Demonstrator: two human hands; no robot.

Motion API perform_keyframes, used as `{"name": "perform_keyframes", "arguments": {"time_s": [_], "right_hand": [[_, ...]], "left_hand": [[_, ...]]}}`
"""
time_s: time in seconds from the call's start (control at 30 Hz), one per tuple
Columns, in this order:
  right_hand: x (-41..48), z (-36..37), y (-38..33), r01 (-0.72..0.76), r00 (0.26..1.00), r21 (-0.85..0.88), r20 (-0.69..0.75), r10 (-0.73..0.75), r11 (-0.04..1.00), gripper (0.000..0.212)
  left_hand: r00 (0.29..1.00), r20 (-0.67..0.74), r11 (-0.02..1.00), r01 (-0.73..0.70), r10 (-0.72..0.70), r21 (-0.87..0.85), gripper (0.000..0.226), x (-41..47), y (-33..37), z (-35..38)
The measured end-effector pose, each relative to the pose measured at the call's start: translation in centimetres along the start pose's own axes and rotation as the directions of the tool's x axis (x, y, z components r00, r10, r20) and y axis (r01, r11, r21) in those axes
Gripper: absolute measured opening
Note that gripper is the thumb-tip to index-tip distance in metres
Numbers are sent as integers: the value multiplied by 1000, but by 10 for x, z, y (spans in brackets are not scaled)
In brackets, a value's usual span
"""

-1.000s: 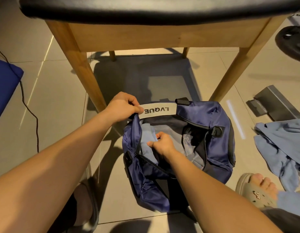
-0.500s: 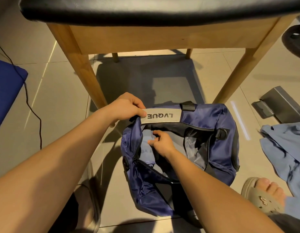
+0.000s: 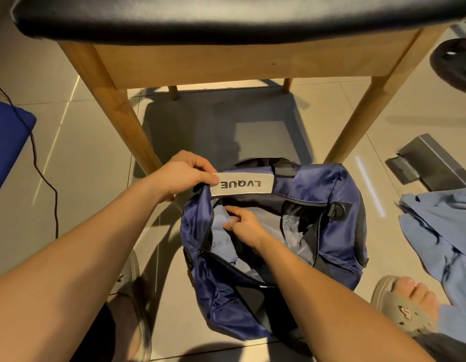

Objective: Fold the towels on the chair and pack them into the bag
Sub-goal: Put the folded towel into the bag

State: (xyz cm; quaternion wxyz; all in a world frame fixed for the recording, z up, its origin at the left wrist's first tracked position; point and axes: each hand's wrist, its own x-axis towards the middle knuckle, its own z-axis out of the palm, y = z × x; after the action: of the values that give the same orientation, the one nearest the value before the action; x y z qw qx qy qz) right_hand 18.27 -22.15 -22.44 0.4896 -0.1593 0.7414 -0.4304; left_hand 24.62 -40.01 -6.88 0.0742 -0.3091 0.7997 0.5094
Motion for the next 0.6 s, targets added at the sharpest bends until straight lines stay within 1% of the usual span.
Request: {"name": "perform_keyframes", "arguments": {"time_s": [0.07, 0.1, 0.17, 0.23, 0.3, 0.33, 0.37, 0.4, 0.43, 0.47, 0.53, 0.6], "right_hand": [[-1, 2, -5, -22, 999, 41, -48, 24, 999, 54], [0, 5, -9, -10, 998, 36, -55, 12, 999, 52], [3, 13, -12, 44, 999, -34, -17, -45, 998, 51], [6, 17, -14, 59, 998, -68, 20, -58, 996, 51], [4, 14, -14, 48, 999, -32, 10, -48, 998, 50], [2, 11, -13, 36, 999, -8, -16, -36, 999, 48], [-2, 7, -13, 21, 999, 23, -43, -20, 1000, 44], [-3, 5, -8, -3, 997, 50, -74, 7, 999, 36], [-4, 2, -4, -31, 995, 56, -96, 36, 998, 20], [-6, 0, -1, -59, 993, 46, -98, 63, 997, 15], [-10, -1, 4, -154, 988, -77, -16, 153, 985, 37], [-13, 2, 6, -155, 986, -217, 23, 164, 964, 48]], "left_hand": [[1000, 20, 1000, 9, -9, 3, 2, -2, -1, 2], [1000, 25, 1000, 6, -5, -6, 2, -3, -1, 3], [999, 33, 999, -18, 19, -46, 3, -2, -3, 4], [999, 34, 998, -26, 28, -60, 3, 0, -4, 5], [1000, 22, 1000, -12, 13, -16, 5, 2, -6, 5], [1000, 13, 1000, -3, 3, 11, 7, 3, -7, 5], [1000, 5, 1000, 6, -6, 27, 7, 3, -8, 4], [1000, -2, 999, 13, -13, 32, 6, 3, -10, 4], [1000, -10, 999, 20, -20, 30, 5, 3, -12, 5], [1000, -16, 999, 25, -24, 25, 5, 4, -14, 6], [999, -20, 999, 32, -32, 5, 5, 3, -18, 9], [999, -2, 999, 39, -39, -33, 5, 2, -20, 12]]}}
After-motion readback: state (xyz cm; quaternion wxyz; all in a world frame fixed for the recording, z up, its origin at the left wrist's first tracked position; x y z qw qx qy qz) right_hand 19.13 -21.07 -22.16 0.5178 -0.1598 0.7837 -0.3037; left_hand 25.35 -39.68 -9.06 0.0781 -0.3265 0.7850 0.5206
